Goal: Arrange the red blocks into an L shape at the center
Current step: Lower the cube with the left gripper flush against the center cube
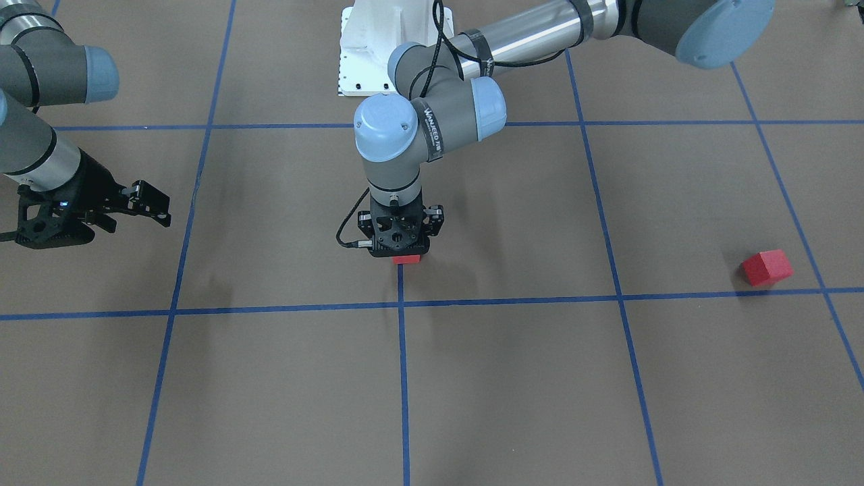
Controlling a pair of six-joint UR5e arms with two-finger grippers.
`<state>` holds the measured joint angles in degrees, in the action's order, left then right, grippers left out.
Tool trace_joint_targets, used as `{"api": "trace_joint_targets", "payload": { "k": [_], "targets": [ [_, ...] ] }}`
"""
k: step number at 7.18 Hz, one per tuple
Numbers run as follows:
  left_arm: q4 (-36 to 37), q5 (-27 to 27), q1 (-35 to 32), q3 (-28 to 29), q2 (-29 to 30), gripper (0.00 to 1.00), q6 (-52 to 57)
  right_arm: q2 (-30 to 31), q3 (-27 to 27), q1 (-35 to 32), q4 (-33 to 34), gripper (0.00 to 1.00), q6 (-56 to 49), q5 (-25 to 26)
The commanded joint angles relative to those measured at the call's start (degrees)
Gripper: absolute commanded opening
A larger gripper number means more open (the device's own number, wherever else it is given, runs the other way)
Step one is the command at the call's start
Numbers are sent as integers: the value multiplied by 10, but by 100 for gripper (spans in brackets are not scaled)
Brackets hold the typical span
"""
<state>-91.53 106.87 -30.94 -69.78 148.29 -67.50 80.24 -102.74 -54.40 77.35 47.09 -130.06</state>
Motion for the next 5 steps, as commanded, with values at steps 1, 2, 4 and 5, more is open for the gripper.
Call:
{"api": "trace_joint_targets", "payload": {
  "k": [1, 2, 4, 5],
  "targets": [
    [-1, 0, 0, 0, 0, 26, 0, 0, 0, 0, 0, 100, -1, 0],
    [-1, 0, 1, 0, 0, 37, 1, 0, 0, 0, 0, 100, -1, 0],
    [-6, 0, 1, 0, 0, 57, 1, 0, 1, 0, 0, 100, -1, 1],
    [-7, 0, 1, 0, 0, 63, 1, 0, 1, 0, 0, 100, -1, 0]
  ]
}}
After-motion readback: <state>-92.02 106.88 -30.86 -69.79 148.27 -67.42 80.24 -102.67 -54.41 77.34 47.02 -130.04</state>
